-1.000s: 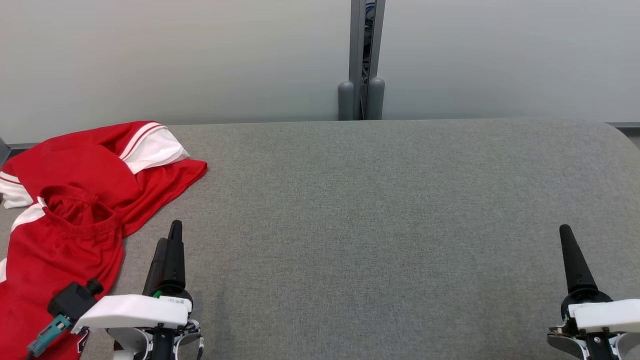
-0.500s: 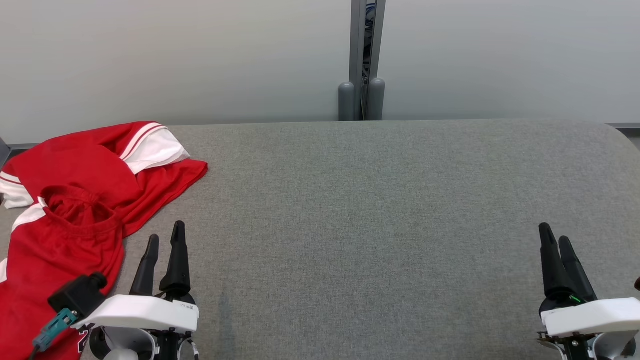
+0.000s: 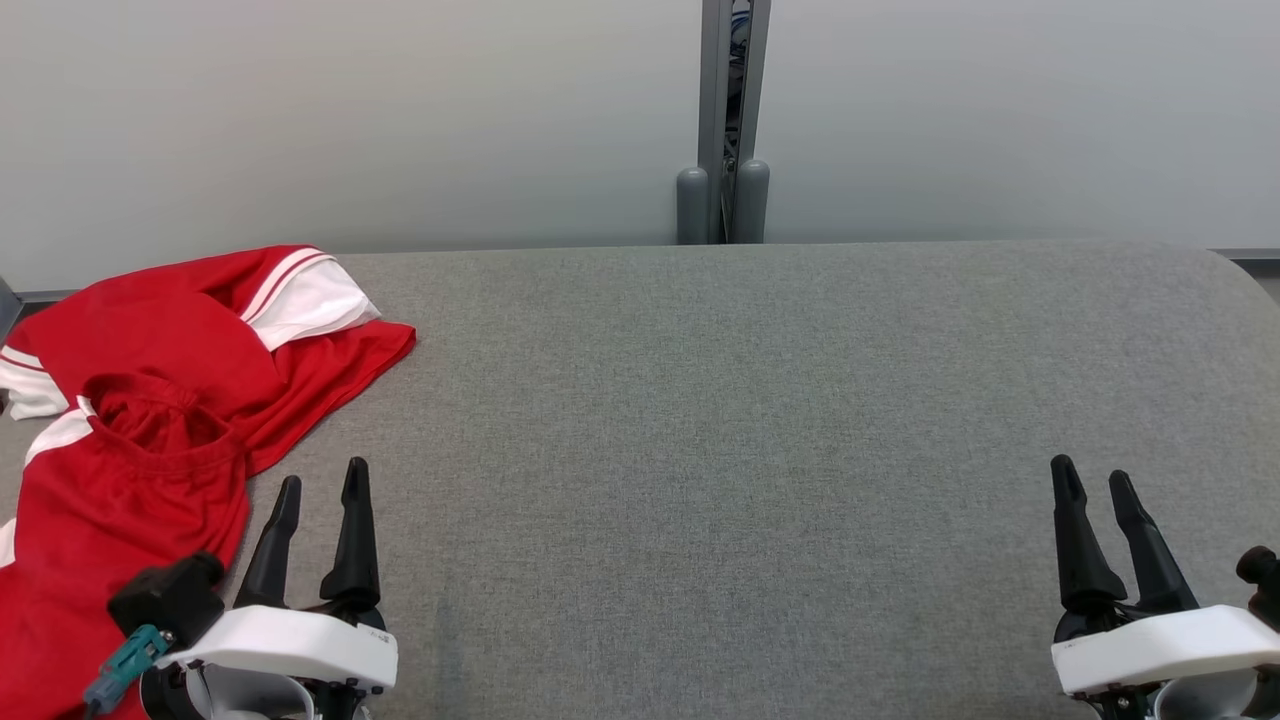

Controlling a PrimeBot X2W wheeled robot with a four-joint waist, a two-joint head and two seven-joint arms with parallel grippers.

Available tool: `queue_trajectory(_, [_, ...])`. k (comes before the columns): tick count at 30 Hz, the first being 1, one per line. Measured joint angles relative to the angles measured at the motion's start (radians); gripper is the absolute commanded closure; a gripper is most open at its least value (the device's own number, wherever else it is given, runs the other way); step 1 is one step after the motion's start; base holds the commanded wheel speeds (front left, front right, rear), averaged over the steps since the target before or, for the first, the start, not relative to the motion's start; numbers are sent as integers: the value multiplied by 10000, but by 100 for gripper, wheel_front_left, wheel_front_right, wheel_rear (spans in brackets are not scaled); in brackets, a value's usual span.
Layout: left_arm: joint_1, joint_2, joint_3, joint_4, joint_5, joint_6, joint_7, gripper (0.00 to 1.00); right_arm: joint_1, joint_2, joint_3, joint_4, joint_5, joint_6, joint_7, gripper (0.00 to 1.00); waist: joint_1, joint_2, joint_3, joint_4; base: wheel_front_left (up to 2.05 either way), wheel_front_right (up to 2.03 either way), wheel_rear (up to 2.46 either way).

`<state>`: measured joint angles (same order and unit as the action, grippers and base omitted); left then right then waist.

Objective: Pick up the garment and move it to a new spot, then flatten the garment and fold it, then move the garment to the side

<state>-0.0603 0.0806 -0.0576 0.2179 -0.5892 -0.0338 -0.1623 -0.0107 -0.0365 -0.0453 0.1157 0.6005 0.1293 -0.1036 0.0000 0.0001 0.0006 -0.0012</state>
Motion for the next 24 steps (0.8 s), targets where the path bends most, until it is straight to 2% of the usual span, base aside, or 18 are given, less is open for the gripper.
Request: queue_trajectory(24, [751,-10,38,86,2174,86,-451,0,22,-42,518,67,-2558,2,-734,0,0,-1,-209,-83,0,0,0])
